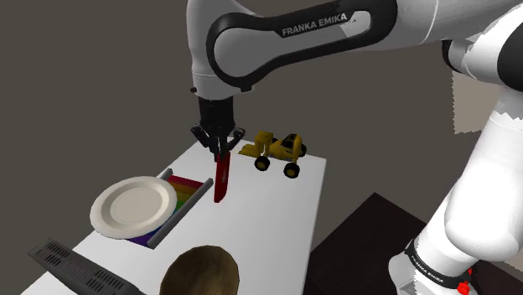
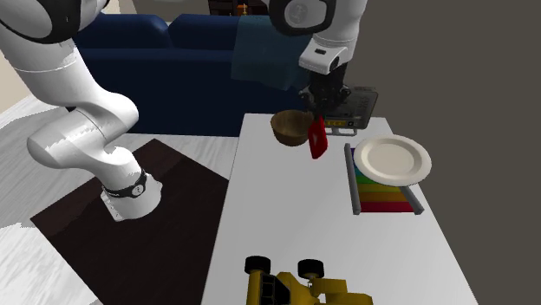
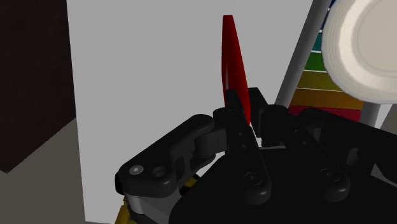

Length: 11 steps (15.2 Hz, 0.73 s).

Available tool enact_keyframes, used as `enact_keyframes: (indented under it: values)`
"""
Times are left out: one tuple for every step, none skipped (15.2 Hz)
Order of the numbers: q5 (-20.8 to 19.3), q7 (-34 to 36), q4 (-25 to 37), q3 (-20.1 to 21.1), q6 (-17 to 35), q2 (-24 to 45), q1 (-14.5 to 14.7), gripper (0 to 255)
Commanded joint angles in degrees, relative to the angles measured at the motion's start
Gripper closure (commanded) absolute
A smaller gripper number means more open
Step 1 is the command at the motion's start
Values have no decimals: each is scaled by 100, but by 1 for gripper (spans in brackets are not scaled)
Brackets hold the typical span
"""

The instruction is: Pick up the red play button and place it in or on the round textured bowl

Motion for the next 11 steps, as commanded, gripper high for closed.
enact_keyframes:
  values:
    - [64,201,-143,97,35,-137,105,255]
    - [73,321,-140,151,14,-163,172,255]
    - [78,443,-130,204,-8,-183,242,255]
    - [79,569,-113,261,-32,-197,311,255]
    - [76,697,-89,315,-57,-204,384,255]
    - [69,827,-57,371,-84,-204,457,255]
    - [57,961,-19,426,-112,-198,534,255]
    - [41,1098,26,483,-142,-184,611,255]
    - [20,1237,79,537,-174,-163,693,255]
    - [-7,1379,138,595,-208,-135,775,255]
    - [-39,1525,205,650,-244,-100,861,255]
